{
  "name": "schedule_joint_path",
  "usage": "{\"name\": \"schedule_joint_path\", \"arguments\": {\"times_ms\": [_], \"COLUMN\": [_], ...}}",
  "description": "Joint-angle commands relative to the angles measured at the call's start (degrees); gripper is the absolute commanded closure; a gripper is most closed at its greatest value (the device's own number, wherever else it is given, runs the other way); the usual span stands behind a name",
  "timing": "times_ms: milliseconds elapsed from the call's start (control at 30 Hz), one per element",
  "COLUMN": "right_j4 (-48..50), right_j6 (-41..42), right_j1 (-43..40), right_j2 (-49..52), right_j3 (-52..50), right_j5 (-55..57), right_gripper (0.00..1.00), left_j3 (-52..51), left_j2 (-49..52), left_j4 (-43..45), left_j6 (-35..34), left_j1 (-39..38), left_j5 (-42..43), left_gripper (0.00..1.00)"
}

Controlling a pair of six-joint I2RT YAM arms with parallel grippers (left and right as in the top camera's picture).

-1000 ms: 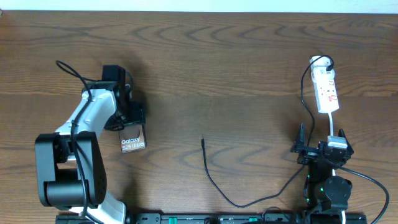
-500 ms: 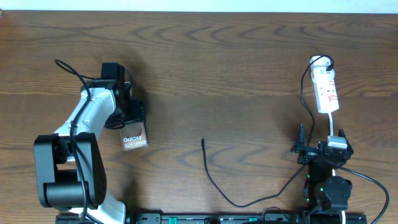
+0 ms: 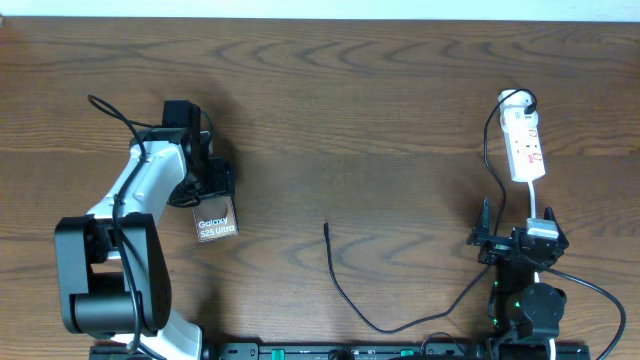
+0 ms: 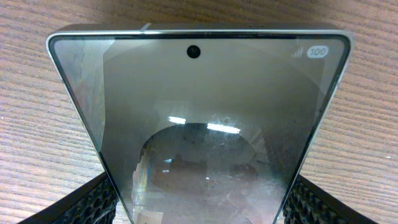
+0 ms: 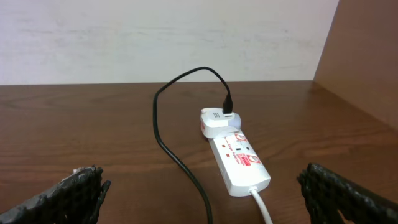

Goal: Plug charger to phone and switch on socket

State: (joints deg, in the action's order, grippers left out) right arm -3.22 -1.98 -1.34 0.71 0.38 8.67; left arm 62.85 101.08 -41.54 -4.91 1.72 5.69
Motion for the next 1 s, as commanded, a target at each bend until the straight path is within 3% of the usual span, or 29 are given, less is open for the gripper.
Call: {"name": "schedule_joint_path", "arguments": {"times_ms": [0, 967], "right_j4": [-0.24, -0.24], "right_j6": [-0.46, -0.44], "right_j1": [1.01, 1.01], "right_j2": [-0.22, -0.22], "right_j3": [-0.07, -0.07], "right_j5": [0.42, 0.39], "right_gripper": [0.01, 0.01], "left_j3": [1.46, -3.78], "left_j2": [-1.66, -1.4], "left_j4": [0.24, 9.73], "left_j6": [-0.09, -0.07], "left_j1": [0.09, 0.09], "left_j5": [0.28, 0.26], "left_gripper": [0.93, 0.93]}}
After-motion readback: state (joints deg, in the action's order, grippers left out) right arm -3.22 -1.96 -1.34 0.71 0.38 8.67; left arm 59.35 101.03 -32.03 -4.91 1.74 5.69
